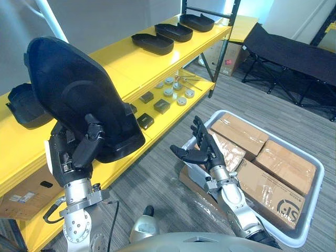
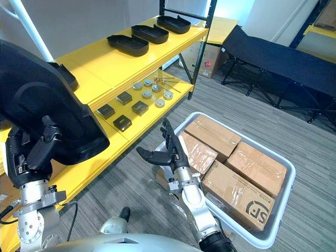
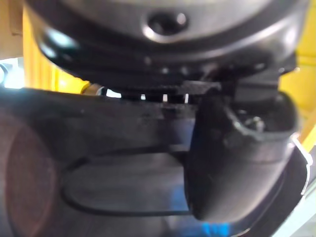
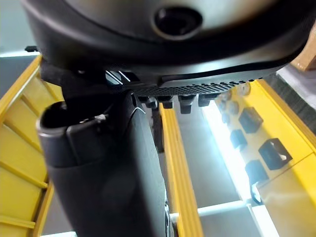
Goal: Walk over and take three plastic housings, then place them on the shelf
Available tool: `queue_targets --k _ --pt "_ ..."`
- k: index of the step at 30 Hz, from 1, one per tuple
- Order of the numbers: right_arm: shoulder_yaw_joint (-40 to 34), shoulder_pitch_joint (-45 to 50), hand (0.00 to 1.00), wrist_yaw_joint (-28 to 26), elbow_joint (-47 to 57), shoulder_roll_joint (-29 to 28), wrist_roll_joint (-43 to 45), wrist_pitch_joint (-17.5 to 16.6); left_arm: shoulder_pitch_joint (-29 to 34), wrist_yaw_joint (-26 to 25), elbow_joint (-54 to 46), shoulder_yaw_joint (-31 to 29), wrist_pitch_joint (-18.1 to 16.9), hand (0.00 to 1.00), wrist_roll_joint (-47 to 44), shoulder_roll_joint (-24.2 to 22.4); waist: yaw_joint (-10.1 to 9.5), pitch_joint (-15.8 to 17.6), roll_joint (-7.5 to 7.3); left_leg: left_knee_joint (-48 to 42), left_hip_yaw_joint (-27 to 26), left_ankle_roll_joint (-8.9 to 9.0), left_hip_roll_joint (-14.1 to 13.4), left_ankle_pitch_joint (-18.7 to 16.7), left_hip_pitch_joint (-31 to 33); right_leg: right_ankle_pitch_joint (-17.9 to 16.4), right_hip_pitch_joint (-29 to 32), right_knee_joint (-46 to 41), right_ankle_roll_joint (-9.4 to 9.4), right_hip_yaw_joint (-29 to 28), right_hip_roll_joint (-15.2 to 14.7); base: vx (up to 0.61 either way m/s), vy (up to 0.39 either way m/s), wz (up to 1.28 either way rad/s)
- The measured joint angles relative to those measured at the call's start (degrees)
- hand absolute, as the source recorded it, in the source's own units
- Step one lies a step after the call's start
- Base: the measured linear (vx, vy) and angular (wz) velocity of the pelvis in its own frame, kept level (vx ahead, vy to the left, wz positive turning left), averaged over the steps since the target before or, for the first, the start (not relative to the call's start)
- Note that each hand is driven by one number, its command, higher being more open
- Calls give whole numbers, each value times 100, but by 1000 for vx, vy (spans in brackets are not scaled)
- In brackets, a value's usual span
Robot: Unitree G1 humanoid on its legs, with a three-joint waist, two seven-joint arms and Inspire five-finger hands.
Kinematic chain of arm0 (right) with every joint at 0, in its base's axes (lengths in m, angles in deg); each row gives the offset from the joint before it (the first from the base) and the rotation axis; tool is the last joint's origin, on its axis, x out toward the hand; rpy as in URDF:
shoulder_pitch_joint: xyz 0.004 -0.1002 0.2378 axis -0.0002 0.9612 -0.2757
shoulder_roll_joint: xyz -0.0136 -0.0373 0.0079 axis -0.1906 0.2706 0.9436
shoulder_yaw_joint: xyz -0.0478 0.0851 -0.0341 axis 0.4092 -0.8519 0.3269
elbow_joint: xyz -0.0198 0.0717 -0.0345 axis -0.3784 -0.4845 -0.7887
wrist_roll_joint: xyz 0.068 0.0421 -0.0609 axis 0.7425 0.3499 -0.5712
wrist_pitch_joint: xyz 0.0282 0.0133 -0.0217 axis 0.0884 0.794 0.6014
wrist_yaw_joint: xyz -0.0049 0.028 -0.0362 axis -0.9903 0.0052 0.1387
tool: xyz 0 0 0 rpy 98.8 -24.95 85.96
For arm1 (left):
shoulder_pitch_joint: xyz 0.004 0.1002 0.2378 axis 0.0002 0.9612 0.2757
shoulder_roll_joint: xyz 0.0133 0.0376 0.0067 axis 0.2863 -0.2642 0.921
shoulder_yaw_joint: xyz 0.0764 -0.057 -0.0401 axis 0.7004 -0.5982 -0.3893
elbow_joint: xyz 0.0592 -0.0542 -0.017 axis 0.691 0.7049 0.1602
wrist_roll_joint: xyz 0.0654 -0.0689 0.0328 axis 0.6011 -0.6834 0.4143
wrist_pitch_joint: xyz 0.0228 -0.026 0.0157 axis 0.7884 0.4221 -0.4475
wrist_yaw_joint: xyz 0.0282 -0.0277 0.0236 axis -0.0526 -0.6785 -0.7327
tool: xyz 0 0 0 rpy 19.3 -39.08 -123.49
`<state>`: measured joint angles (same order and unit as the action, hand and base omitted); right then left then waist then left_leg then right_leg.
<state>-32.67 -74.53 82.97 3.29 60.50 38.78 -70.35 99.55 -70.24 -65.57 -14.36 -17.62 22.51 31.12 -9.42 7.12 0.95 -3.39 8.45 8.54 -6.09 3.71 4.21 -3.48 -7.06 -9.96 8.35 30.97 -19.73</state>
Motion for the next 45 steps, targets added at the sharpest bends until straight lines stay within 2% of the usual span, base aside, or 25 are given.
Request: queue_targets --k 2,3,6,8,12,14,17,19,22,24,26,27,28,29,30,31,32,34,35,37,39,41,43,44,45 --pt "-6 -39 100 41 1 41 -35 -10 -174 192 31 15 0 0 55 223 82 30 -57 40 296 23 77 62 33 -455 134 -322 -38 -543 119 -47 -72 71" --pt "-6 -49 100 38 2 42 -35 -18 -211 224 31 16 -1 0 71 279 70 30 -63 98 342 24 75 93 37 -504 146 -337 24 -574 144 -27 -90 40" --pt "-12 -191 100 39 2 103 -40 -85 -329 205 38 132 -1 0 155 315 11 46 -34 172 534 36 22 229 274 -452 181 -229 91 -382 266 4 -71 40" --pt "-111 -385 100 35 2 163 -35 -88 -375 91 86 259 4 0 193 308 14 186 -27 189 591 61 -1 389 390 -319 100 -78 242 -260 375 36 -54 36" --pt "-401 -362 100 25 55 156 -35 -113 -353 136 296 279 9 0 128 244 28 324 52 189 539 23 -40 503 362 -347 -133 -3 200 30 483 -21 -25 35" --pt "-605 -211 100 23 175 169 -35 -144 -339 181 414 320 9 0 55 242 40 439 118 189 203 -144 -39 614 375 -470 -191 -61 104 175 473 -94 6 39" --pt "-822 -127 100 5 245 269 -27 -364 -312 219 545 365 -68 0 -47 246 112 705 180 -14 -390 -692 -62 543 719 -702 140 -554 146 224 274 -132 44 30" --pt "-912 -287 100 15 244 311 -27 -476 -324 127 598 389 -119 0 -54 244 157 866 183 -297 -834 -675 -38 515 990 -798 464 -930 216 119 17 -64 96 2" --pt "-944 -677 100 74 245 255 -30 -484 -508 -75 695 392 -134 0 -32 250 169 1115 99 -1086 -1019 -552 119 112 1284 -842 581 -1224 308 -78 -305 33 137 -16" --pt "-950 -784 100 163 252 130 -31 -484 -690 -171 817 394 -131 0 -27 255 158 1164 36 -1683 -1079 -577 266 -295 1364 -895 386 -1284 443 -106 -509 79 179 1" --pt "-981 -684 100 169 367 -87 -32 -497 -725 -238 741 358 -125 0 -24 267 111 1153 -29 -2357 -1194 -665 438 -932 1348 -900 -91 -1073 471 2 -696 133 220 3" --pt "-997 -637 100 164 367 -146 -36 -517 -727 -238 704 342 -123 0 -21 282 89 1115 -86 -2407 -1257 -656 501 -1063 1327 -864 -174 -1015 402 30 -757 221 280 18" --pt "-1018 -524 100 161 394 -228 -47 -575 -793 -239 664 306 -121 0 7 267 107 1049 -72 -2450 -1293 -698 563 -1207 1299 -570 -85 -1369 -90 -126 -853 207 264 30" --pt "-1009 -475 100 163 398 -261 -47 -586 -804 -263 574 241 -107 0 161 267 124 1032 -47 -2357 -1298 -767 594 -1253 1202 -113 297 -1984 -740 -482 -963 274 341 30" --pt "-990 -467 100 146 398 -301 -57 -587 -773 -293 485 132 -101 0 247 283 130 1023 -69 -2217 -1284 -838 637 -1269 1082 335 559 -2395 -1018 -735 -1029 207 257 19" --pt "-987 -468 100 129 397 -325 -113 -586 -777 -329 453 78 -98 0 341 311 156 1020 -71 -2124 -1227 -894 666 -1260 984 617 749 -2653 -1010 -938 -1040 289 228 27" --pt "-996 -480 100 92 398 -436 -260 -587 -814 -423 411 -2 -89 0 423 394 223 1006 -82 -1927 -1007 -1027 688 -1242 786 287 1045 -3346 -649 -1228 -871 323 145 39" --pt "-994 -561 100 42 401 -446 -290 -587 -832 -566 343 -106 -86 0 409 383 233 991 -54 -1556 -788 -1113 710 -1230 326 -566 1267 -3682 -640 -1172 -334 330 113 46" --pt "-1005 -601 100 49 402 -430 -332 -588 -832 -575 327 -143 -87 0 408 369 225 981 -46 -1448 -738 -1113 721 -1218 182 -723 1310 -3566 -663 -1077 -193 338 88 46" --pt "-1119 -869 100 122 441 -287 -477 -649 -898 -677 310 -187 -77 0 400 359 258 862 53 -1199 -417 -1110 743 -1204 -114 -955 1707 -2587 -759 -973 416 355 38 78" --pt "-1336 -1053 100 314 677 -121 -482 -798 -1103 -673 330 -118 -74 0 401 322 412 832 150 -1119 139 -1100 788 -1219 -190 -819 2158 -1700 -544 -1632 905 266 -52 140" --pt "-1621 -1026 100 467 1007 -38 -477 -841 -1246 -653 405 -34 -74 0 403 329 541 790 82 -1160 621 -954 938 -1297 -360 -526 2144 -1116 -205 -2289 1108 411 -230 177" --pt "-1818 -1022 100 512 1252 15 -435 -903 -1314 -641 494 -43 -74 0 397 431 623 620 -216 -1354 673 -640 1156 -1571 -472 705 1921 -558 -450 -2601 996 381 -306 159" --pt "-1911 -1106 100 496 1261 239 -353 -1072 -1320 -593 598 -7 -69 0 400 313 625 520 39 -1638 467 -609 852 -1884 -421 433 1680 -559 -502 -2212 1111 236 -207 94" --pt "-1942 -1154 100 484 1269 327 -310 -1101 -1286 -553 598 -11 -52 0 391 290 631 466 147 -1712 279 -574 677 -1922 -348 437 1574 -467 -524 -2080 1201 276 -217 105"
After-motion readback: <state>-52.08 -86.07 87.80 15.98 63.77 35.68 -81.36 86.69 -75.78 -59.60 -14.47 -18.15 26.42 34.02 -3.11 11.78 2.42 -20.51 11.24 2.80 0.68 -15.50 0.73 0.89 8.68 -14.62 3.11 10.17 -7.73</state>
